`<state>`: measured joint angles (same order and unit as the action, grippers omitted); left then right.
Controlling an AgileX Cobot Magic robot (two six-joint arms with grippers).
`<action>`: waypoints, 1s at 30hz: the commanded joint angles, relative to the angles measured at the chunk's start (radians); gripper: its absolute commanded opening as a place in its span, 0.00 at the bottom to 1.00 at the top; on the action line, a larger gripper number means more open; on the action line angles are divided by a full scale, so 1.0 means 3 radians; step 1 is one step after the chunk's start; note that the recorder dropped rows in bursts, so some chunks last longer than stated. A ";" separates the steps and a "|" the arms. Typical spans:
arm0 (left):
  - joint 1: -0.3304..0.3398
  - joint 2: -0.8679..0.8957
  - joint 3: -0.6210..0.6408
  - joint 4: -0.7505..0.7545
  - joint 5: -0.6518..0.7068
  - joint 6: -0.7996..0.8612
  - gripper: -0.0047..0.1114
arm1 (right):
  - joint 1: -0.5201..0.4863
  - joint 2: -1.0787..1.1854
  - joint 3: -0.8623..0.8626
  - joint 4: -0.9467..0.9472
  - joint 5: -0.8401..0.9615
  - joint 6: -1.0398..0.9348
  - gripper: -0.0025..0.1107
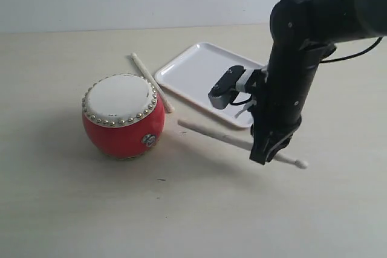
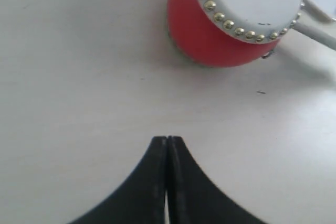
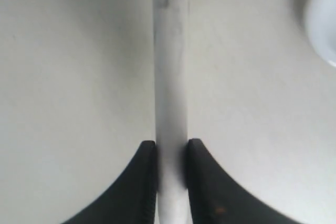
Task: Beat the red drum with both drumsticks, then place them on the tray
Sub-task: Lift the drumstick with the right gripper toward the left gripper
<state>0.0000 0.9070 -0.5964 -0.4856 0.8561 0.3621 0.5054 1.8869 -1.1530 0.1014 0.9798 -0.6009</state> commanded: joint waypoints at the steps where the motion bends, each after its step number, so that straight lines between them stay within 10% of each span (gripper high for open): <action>1: -0.0001 -0.0020 0.0008 -0.0576 0.0000 0.0865 0.04 | 0.0004 -0.0395 -0.0096 -0.0814 0.0534 0.0554 0.02; 14: -0.0013 -0.0020 0.0008 -0.1400 0.0494 0.3158 0.63 | 0.0343 -0.1025 -0.0109 -0.1036 0.0804 -0.0324 0.02; 30: -0.1017 -0.0020 -0.0041 -0.0595 0.0344 0.2737 0.65 | 0.1290 -0.1012 -0.0109 -0.1143 0.0804 -0.0709 0.02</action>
<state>-0.2670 0.9070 -0.5964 -0.6642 0.9680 1.2109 0.8591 1.5899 -1.1757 -0.2231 1.2206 -0.7909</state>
